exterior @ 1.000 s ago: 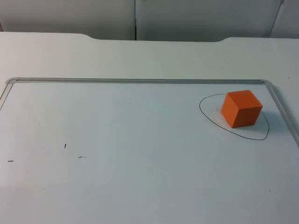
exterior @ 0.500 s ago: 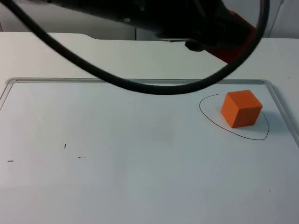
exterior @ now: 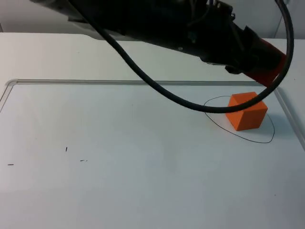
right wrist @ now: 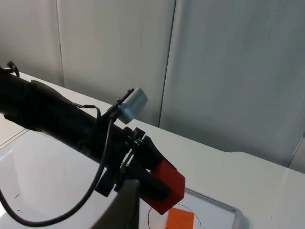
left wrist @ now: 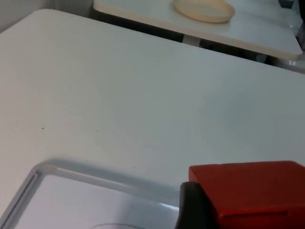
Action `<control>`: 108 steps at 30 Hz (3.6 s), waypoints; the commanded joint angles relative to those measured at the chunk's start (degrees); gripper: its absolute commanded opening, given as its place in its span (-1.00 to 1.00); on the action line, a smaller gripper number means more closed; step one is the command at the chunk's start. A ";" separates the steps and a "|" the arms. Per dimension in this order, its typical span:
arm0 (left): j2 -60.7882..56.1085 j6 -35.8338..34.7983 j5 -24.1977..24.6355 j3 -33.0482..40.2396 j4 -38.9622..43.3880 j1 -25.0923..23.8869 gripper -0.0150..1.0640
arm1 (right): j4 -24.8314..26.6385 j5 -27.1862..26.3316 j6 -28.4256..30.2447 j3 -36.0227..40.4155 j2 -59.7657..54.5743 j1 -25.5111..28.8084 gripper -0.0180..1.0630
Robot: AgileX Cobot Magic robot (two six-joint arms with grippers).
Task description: Pick up one cube with the left hand and another cube with the right hand. First place the cube in the right hand at the target position, then stack the cube in the left hand on top.
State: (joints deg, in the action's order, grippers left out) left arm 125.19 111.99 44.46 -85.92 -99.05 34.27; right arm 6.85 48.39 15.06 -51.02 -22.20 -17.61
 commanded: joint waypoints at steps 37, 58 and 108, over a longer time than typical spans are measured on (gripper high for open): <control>15.51 1.60 -5.86 -16.08 -0.90 1.81 -0.67 | -1.08 -4.97 -0.04 6.34 0.17 -0.15 0.96; 19.42 -2.96 -5.11 -20.59 -0.90 0.76 -0.67 | -2.02 -5.59 0.18 6.34 0.17 -0.15 0.96; 19.92 -9.19 6.15 -20.59 8.92 -2.54 0.09 | -6.85 -6.70 -1.55 6.34 0.17 -5.84 0.96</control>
State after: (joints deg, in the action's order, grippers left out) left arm 145.01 103.22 48.14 -106.76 -90.34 32.56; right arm 0.37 42.45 13.75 -44.97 -22.09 -23.26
